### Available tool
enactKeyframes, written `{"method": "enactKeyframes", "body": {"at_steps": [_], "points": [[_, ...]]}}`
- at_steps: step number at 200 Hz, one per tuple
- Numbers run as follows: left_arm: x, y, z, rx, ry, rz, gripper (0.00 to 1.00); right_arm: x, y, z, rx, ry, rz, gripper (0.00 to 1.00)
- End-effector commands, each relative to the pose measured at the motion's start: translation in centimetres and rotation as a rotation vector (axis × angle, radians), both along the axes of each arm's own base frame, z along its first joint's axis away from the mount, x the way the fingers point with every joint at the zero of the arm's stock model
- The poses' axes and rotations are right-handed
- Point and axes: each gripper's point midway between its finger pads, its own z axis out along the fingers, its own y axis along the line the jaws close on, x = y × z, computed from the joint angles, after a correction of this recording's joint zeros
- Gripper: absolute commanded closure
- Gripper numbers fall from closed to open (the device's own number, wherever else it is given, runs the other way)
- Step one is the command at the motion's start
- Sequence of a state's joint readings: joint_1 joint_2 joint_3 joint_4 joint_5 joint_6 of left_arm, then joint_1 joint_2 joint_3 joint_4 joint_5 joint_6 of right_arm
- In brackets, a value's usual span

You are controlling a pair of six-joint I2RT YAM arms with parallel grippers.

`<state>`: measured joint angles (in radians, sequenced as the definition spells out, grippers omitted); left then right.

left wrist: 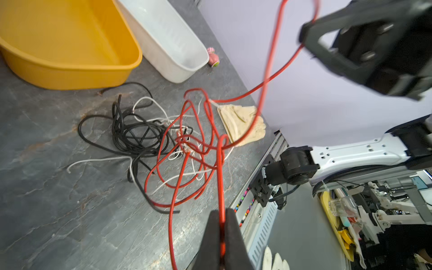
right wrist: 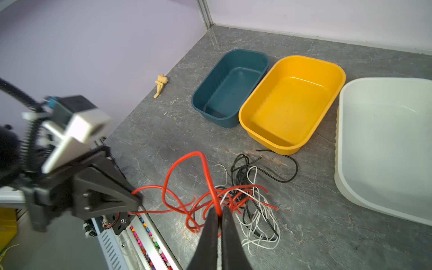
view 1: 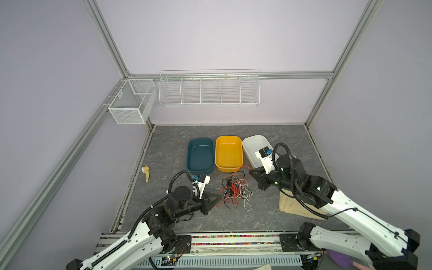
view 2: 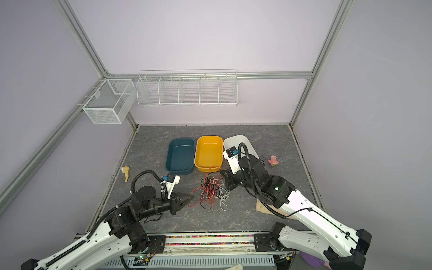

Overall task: Untangle the cables
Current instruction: 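Pull the red cable with the left gripper toward the teal tub while the right releases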

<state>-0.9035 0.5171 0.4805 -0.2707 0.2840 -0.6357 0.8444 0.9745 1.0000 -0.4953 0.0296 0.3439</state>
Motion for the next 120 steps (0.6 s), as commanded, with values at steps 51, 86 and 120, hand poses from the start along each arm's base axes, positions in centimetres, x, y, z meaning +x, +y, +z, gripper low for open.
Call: {"method": "enactKeyframes", "body": {"at_steps": [51,86,120], "points": [[-0.9,2.6,9.0,-0.087,-0.104,0.049,1.00,3.2,-2.2,-8.2,-0.047,0.138,-0.150,0.94],[-1.4,3.9,12.8,-0.096,-0.153,0.066,1.00,3.9,-3.4,-12.5,-0.067,0.226,-0.217,0.94],[-1.9,5.7,16.8,-0.100,-0.215,0.101,1.00,4.2,-4.6,-16.3,-0.076,0.313,-0.280,0.94]]}}
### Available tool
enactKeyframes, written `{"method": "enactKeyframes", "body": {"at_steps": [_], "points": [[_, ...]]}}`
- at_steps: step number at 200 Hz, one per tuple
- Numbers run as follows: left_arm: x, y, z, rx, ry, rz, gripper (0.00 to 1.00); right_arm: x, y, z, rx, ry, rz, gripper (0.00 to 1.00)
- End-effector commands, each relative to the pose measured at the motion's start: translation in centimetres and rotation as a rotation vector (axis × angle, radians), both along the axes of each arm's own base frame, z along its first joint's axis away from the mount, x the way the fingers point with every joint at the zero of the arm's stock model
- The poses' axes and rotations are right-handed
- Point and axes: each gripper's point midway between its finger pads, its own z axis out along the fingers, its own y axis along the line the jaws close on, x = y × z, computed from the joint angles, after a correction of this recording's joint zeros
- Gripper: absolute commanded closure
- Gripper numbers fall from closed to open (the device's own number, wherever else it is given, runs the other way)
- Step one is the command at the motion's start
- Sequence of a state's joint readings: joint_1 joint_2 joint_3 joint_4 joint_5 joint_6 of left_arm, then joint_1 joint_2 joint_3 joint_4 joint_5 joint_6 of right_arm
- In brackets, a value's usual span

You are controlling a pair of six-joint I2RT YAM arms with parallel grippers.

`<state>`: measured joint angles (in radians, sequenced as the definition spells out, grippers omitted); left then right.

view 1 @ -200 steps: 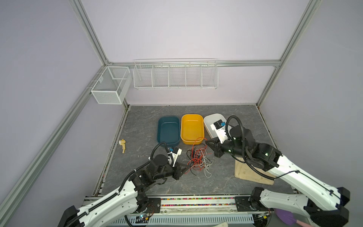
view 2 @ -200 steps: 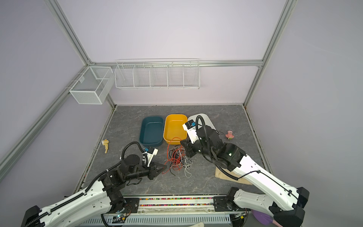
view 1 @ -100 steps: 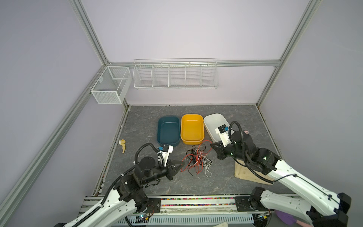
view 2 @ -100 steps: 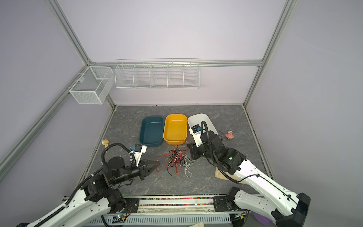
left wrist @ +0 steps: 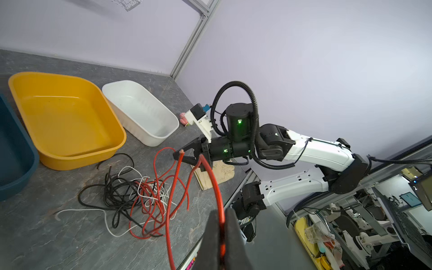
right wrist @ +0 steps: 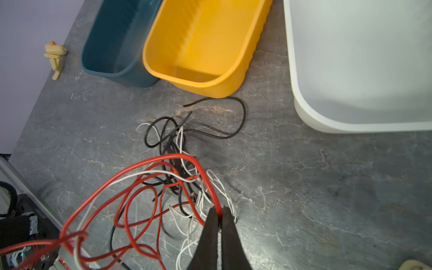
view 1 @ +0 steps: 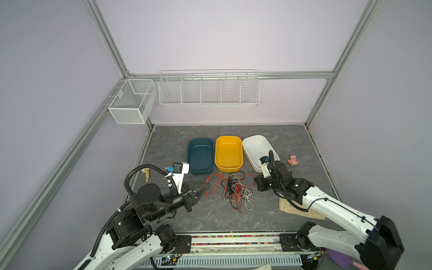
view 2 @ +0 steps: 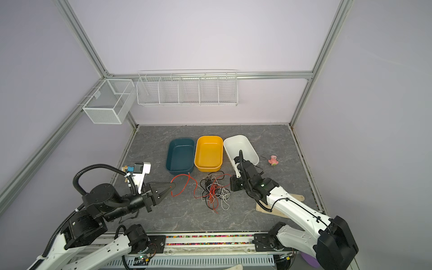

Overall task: Untangle the cables
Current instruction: 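Pull the red cable with the left gripper toward the teal tub while the right releases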

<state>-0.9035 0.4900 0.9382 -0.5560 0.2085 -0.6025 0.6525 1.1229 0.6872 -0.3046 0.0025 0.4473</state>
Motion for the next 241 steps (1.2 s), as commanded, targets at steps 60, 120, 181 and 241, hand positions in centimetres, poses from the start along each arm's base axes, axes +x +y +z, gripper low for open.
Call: {"method": "enactKeyframes", "body": {"at_steps": [60,120,181,241], "points": [[0.1,3.1,6.8,0.066,-0.098,0.104,1.00,0.1,-1.2,-6.2,0.019,0.115,-0.103,0.94],[0.8,3.5,11.7,0.135,-0.148,0.139,1.00,0.3,-1.4,-9.0,-0.016,0.158,-0.111,0.94],[2.6,1.4,13.1,0.207,-0.181,0.133,1.00,0.3,0.1,-8.1,0.069,0.094,-0.028,0.94],[7.1,-3.3,13.5,0.308,-0.222,0.123,1.00,-0.4,1.0,-5.1,0.158,-0.030,0.063,0.94]]}}
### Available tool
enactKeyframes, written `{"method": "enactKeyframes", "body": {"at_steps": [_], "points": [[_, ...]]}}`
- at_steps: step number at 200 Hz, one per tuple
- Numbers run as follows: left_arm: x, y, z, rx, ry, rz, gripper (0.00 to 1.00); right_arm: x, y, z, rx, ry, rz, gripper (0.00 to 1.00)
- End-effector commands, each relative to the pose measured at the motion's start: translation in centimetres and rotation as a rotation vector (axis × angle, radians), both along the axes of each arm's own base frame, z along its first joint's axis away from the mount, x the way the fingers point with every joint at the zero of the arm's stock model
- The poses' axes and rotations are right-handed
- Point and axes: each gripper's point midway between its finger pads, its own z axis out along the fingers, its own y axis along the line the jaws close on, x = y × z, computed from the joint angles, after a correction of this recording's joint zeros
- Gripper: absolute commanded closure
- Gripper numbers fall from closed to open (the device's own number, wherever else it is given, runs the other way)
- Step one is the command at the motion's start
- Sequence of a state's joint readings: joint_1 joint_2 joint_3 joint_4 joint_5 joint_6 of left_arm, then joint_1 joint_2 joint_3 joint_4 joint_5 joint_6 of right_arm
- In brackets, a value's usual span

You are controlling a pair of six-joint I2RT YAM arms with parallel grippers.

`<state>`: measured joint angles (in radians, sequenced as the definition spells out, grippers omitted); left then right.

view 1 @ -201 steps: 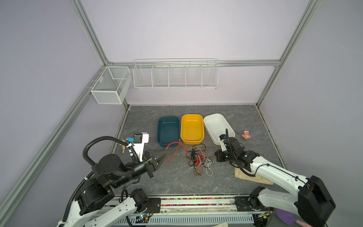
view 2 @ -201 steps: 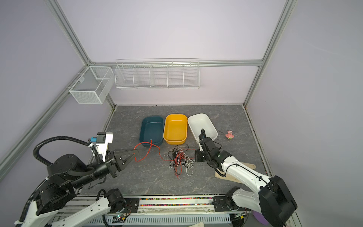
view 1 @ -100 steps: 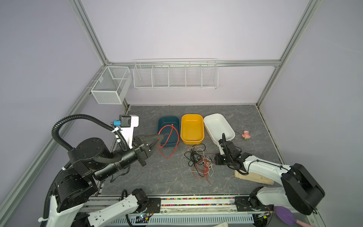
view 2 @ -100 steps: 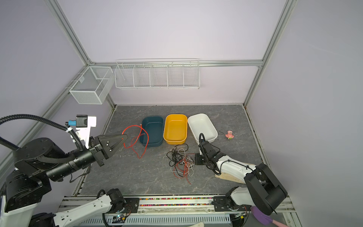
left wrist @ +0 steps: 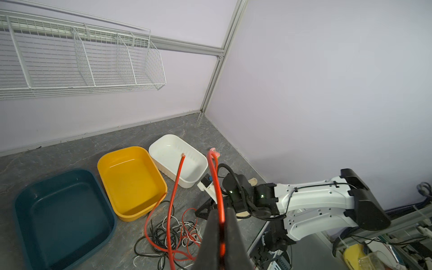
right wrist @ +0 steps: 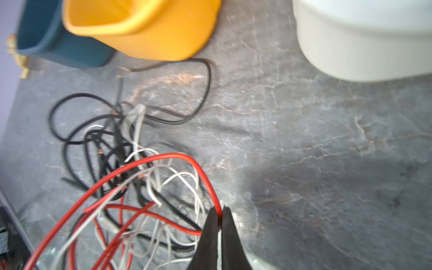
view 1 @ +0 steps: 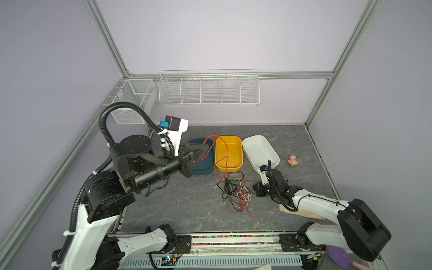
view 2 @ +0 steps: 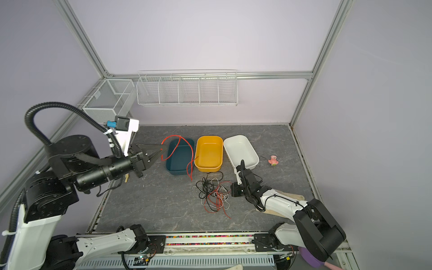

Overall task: Untangle the cables
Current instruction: 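Pull the red cable with the left gripper toward the teal tub while the right releases, then lower the red cable into the yellow tub and open the left gripper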

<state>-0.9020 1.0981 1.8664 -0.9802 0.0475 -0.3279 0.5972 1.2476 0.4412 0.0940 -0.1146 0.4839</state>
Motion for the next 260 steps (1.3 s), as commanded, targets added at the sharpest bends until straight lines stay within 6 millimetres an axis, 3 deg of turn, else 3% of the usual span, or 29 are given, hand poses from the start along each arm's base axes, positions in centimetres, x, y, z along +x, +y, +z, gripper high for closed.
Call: {"method": "enactKeyframes", "body": {"at_steps": [1,60,126,209,260], "points": [[1.7,-1.0,-0.3,0.073,-0.031,0.010,1.00,-0.3,0.8,1.7,0.058,-0.080,0.058,0.94],[8.2,-3.7,-2.0,0.075,0.011,0.037,1.00,-0.8,1.2,3.0,0.064,-0.131,0.090,0.94],[14.7,-5.5,-6.6,0.092,0.074,0.060,1.00,-1.3,1.6,4.1,0.084,-0.163,0.112,0.94],[21.4,-8.1,-15.8,0.179,0.205,0.088,1.00,-1.6,1.7,5.1,0.110,-0.192,0.123,0.94],[23.6,-9.2,-22.2,0.226,0.303,0.098,1.00,-1.7,1.9,5.5,0.120,-0.199,0.131,0.94]]}}
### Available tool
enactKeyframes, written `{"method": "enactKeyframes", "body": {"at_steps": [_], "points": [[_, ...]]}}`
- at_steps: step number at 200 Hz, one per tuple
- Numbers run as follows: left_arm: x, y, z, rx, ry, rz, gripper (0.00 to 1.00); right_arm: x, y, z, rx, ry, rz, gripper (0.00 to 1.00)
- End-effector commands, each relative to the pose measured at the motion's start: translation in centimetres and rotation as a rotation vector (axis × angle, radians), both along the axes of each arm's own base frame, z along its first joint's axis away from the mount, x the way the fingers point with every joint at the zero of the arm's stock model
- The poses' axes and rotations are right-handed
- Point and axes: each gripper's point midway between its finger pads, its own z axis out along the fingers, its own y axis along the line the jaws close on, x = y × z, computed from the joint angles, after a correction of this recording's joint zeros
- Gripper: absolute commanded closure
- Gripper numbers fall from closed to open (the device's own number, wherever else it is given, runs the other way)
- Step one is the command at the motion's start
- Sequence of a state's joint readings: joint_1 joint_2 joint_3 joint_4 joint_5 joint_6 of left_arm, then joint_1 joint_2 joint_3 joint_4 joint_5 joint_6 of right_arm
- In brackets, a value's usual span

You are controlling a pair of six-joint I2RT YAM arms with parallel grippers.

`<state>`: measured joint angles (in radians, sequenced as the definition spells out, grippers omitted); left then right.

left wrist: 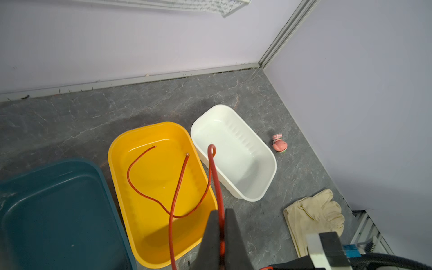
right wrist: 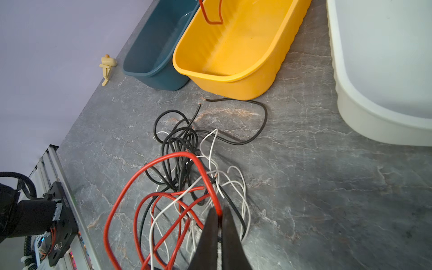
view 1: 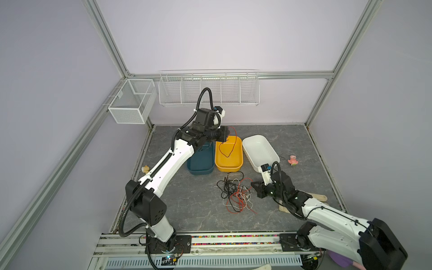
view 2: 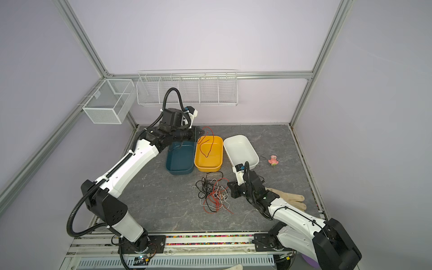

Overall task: Untangle the cables
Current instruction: 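Lower the red cable into the yellow tub and open the left gripper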

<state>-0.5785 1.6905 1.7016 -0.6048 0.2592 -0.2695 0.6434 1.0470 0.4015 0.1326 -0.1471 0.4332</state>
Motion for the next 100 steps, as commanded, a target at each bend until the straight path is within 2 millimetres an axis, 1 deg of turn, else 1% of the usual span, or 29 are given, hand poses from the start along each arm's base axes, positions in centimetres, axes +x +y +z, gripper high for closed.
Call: {"method": "enactKeyframes", "body": {"at_steps": [1,38,73,100], "points": [[1.0,-0.5,-1.7,-0.001,0.011,-0.002,1.00,-0.5,0.3,0.3,0.011,-0.019,0.029,0.94],[1.7,-1.0,-6.1,0.029,0.085,0.005,1.00,-0.6,0.3,0.5,0.016,-0.025,0.032,0.94],[2.2,-1.2,-9.5,0.065,0.141,0.021,1.00,-0.7,0.3,0.8,0.023,-0.035,0.033,0.94],[2.2,-1.2,-12.5,0.111,0.208,0.019,1.00,-0.7,0.3,0.9,0.024,-0.037,0.033,0.94]]}}
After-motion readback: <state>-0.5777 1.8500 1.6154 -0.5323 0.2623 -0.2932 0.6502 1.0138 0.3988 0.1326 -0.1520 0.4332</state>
